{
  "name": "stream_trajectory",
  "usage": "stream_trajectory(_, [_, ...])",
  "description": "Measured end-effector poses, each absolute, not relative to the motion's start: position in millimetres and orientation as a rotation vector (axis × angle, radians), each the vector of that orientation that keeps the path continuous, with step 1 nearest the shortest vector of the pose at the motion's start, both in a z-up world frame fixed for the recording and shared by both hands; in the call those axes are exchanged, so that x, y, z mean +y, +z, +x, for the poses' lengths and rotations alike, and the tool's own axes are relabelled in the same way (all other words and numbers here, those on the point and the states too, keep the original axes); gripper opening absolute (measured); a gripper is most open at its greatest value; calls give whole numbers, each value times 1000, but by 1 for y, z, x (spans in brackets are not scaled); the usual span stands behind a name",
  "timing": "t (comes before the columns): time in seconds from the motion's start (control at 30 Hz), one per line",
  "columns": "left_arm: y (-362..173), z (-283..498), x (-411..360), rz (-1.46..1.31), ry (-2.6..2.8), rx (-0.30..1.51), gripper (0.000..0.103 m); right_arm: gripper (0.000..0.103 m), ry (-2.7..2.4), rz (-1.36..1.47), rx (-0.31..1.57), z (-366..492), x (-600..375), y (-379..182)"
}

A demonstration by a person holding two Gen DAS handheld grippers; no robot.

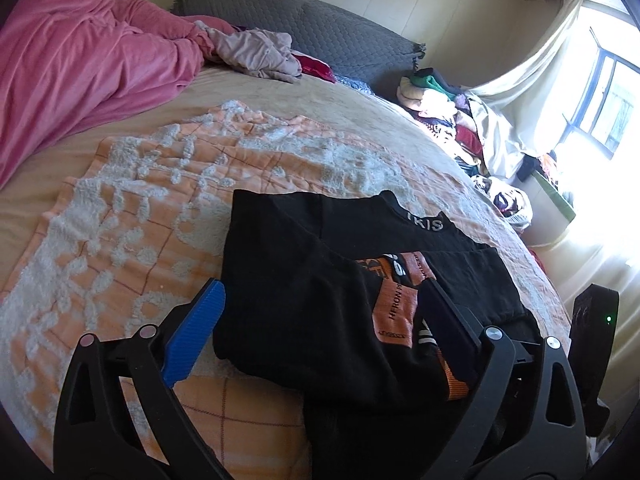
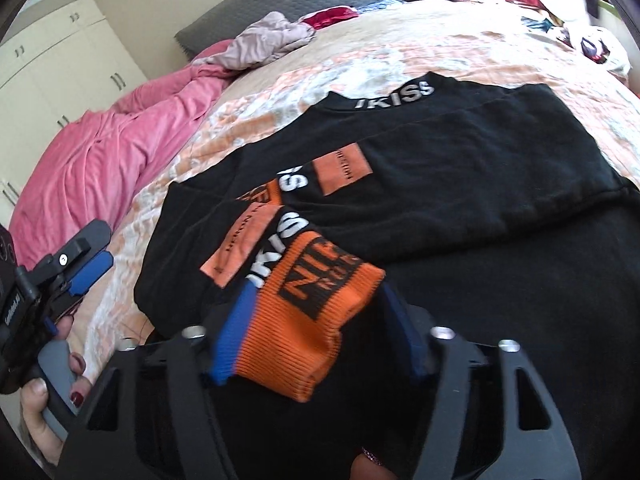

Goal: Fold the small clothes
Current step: 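Grasp the laid orange cuff with the right tool and lift it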

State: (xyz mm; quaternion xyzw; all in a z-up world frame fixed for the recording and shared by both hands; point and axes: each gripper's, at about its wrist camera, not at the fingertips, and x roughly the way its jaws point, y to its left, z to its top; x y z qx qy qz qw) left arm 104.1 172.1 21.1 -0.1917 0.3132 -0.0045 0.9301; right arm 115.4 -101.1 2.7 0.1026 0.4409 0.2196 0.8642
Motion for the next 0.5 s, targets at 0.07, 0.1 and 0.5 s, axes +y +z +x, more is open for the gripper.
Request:
stream_trajectory(0.07, [23, 102, 176, -401, 6, 635, 90, 18, 491, 194, 913, 115, -93, 7])
stream_trajectory(0.1, [23, 101, 177, -402, 17, 631, 90, 16, 499, 177, 890, 114, -90, 11])
stream_trajectory(0.5, [20, 93, 198, -469, 76, 631, 90, 13, 547, -37, 666, 116, -76, 87])
